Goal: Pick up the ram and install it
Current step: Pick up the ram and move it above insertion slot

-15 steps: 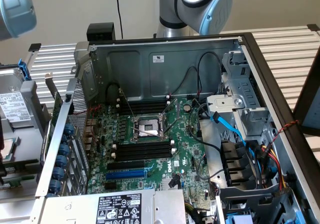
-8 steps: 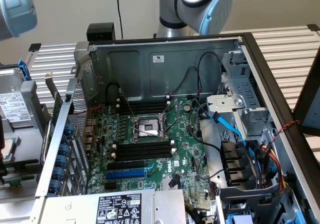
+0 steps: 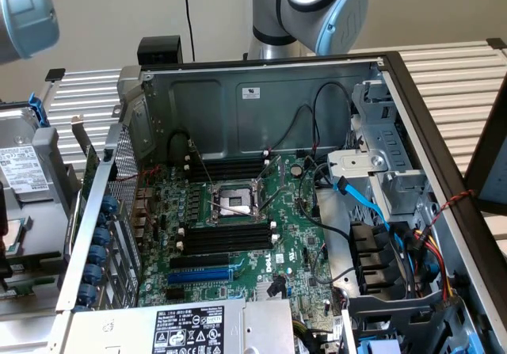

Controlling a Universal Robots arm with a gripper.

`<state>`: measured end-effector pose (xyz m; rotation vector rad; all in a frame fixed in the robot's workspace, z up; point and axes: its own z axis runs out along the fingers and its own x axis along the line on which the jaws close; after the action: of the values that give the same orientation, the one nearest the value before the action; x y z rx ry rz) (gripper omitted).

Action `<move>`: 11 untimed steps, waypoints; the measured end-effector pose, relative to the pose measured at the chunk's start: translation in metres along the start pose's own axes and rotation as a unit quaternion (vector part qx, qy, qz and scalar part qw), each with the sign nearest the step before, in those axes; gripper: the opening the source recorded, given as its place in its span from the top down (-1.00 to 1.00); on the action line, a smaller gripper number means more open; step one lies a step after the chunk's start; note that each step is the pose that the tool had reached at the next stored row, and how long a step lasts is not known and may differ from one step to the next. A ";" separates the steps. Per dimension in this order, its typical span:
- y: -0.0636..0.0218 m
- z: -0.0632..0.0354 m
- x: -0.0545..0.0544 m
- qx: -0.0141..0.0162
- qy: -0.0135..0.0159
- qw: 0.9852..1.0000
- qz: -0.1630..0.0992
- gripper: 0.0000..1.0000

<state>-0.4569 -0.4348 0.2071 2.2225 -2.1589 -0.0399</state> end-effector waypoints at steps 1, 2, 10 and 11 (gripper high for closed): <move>0.0000 0.0000 0.000 0.000 0.000 1.000 0.000 0.46; 0.0000 0.0000 0.000 0.000 0.000 1.000 0.000 0.46; -0.0003 0.0016 -0.001 0.003 0.000 1.000 0.000 0.46; -0.0003 0.0015 -0.001 0.003 0.000 1.000 0.000 0.46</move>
<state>-0.4567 -0.4340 0.2055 2.2254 -2.1620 -0.0329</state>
